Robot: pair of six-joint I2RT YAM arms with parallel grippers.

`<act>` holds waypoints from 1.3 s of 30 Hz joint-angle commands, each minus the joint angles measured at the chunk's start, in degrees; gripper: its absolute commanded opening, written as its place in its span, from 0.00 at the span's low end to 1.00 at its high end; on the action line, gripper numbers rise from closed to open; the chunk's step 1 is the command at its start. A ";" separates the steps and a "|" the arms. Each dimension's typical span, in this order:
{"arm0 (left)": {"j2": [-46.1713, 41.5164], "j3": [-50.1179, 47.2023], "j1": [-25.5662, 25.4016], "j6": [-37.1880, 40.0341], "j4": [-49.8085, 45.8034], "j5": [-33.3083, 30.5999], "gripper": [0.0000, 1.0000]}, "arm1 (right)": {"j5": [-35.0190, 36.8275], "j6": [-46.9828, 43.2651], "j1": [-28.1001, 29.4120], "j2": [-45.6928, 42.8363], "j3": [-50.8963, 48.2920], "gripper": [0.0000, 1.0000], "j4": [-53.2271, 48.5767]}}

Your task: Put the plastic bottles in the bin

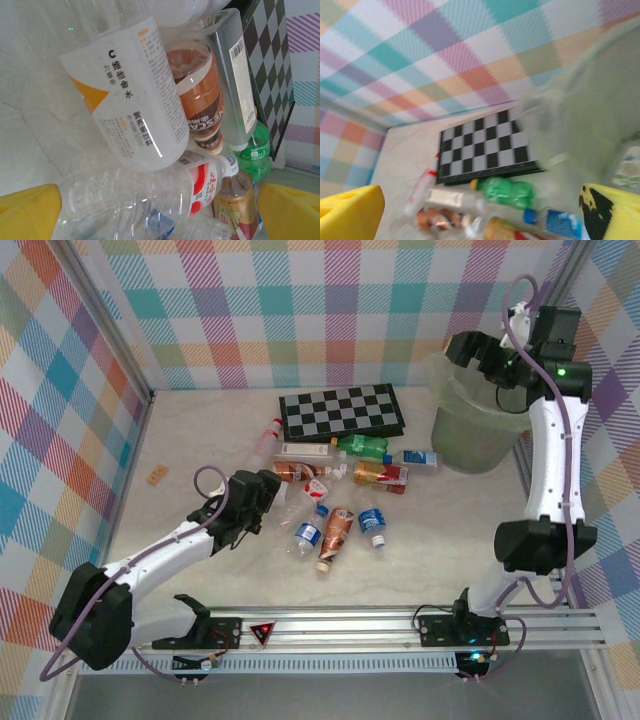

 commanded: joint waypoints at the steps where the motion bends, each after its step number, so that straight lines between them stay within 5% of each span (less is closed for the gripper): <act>1: 2.84 -0.08 1.35 -1.78 5.22 1.65 0.98 | -7.17 0.72 2.24 -4.25 -3.46 0.99 1.53; 9: 9.39 2.53 2.13 -0.29 6.18 3.31 0.94 | -14.11 3.12 4.73 -12.26 -13.62 0.99 4.46; 28: 18.27 4.73 3.26 3.12 8.07 2.85 0.91 | -13.28 3.95 4.79 -20.09 -26.00 0.99 5.36; 39: 19.57 5.51 3.21 4.67 6.85 1.21 0.68 | -14.53 4.24 4.83 -22.18 -30.21 0.99 5.38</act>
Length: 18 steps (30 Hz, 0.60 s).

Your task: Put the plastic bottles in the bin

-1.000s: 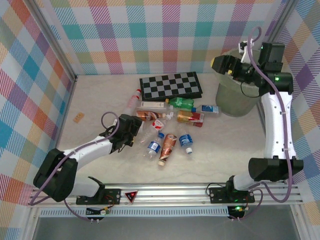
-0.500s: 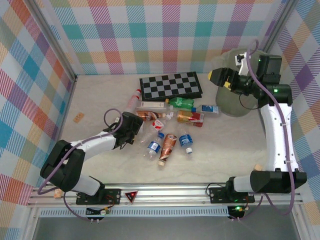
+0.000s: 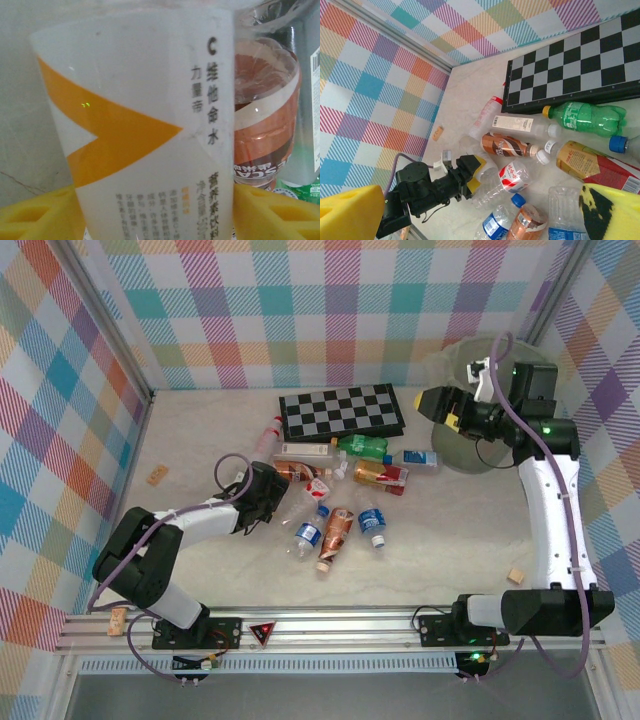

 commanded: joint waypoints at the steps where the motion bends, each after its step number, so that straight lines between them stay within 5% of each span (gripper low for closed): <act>1: -0.47 0.88 0.47 0.92 -1.93 -1.57 0.67 | -1.86 0.57 0.23 -1.68 -1.50 0.99 1.36; 11: -9.52 2.05 0.51 5.19 -11.80 -6.03 0.63 | -5.69 2.35 0.68 -4.76 -6.66 0.99 5.63; 18: -18.03 5.90 0.46 19.82 -21.06 -5.21 0.50 | -8.25 0.35 4.41 -5.27 -7.85 0.99 6.57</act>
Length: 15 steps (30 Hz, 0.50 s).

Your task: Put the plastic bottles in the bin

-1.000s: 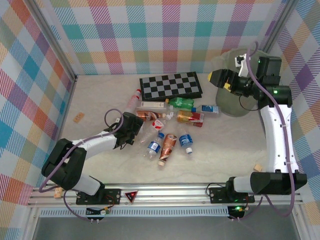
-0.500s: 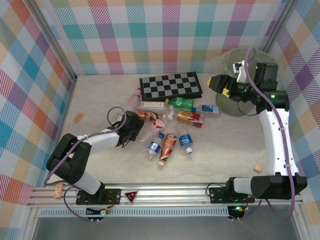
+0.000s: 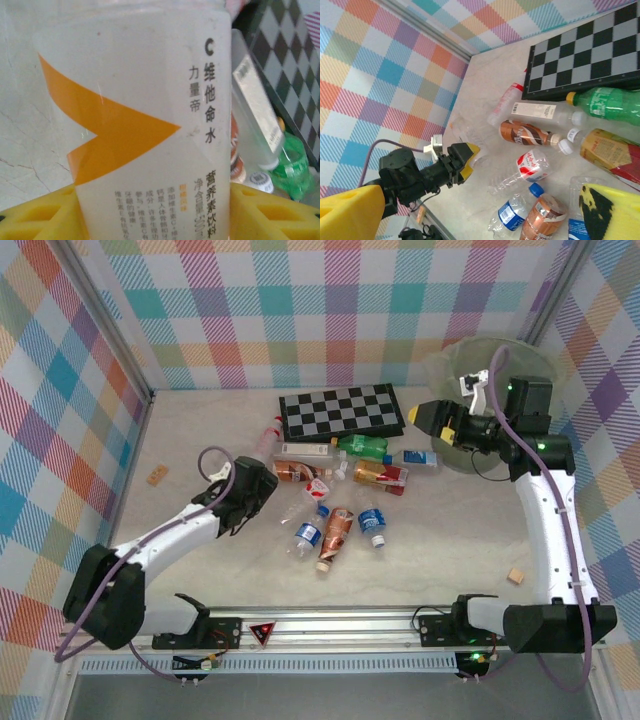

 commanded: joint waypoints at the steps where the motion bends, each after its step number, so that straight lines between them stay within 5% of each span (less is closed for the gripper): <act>1: -3.89 3.60 0.52 12.16 -5.60 1.37 0.49 | -3.04 -1.76 3.53 -0.41 -0.49 0.99 2.04; 5: -5.88 7.54 0.48 23.16 -6.98 10.75 0.42 | -1.02 -3.98 10.48 3.02 0.88 0.99 1.80; 10: -5.17 11.85 0.33 33.93 -5.79 27.87 0.19 | 1.39 -0.41 16.49 10.83 4.63 1.00 4.79; 15: -4.11 11.70 -1.33 38.21 1.27 41.21 0.15 | -0.37 1.70 21.74 19.06 8.44 0.99 7.13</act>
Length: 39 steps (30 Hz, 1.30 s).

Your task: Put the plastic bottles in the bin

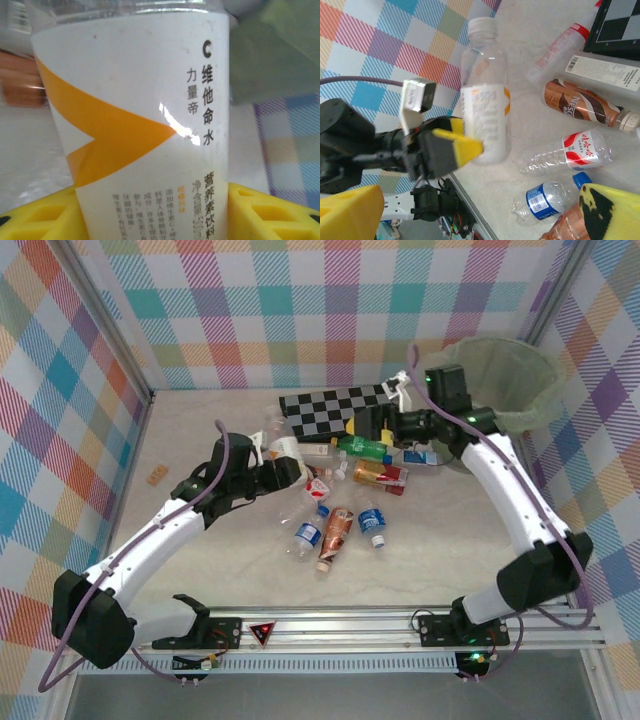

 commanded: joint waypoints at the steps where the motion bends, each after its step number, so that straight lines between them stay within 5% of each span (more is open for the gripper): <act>1: 0.66 0.64 -1.31 7.39 6.01 13.71 0.15 | -2.31 1.54 3.70 4.27 3.65 0.99 3.35; 10: 3.90 2.58 -3.98 10.51 8.74 19.08 0.10 | -5.54 3.94 5.49 12.58 8.35 0.92 7.56; 21: 3.72 3.56 -4.66 10.48 8.97 18.11 0.10 | -5.39 3.29 5.57 16.41 9.71 0.82 6.02; 32: 3.75 4.04 -4.68 10.22 8.24 16.07 0.12 | -4.82 1.98 5.59 16.80 10.32 0.59 4.47; 36: 3.32 3.78 -4.73 10.12 7.78 14.54 0.26 | -4.29 1.56 5.57 16.73 11.69 0.56 3.87; 39: 2.52 3.33 -4.73 10.34 7.66 13.69 0.60 | -2.68 -0.39 5.44 16.49 13.78 0.54 1.79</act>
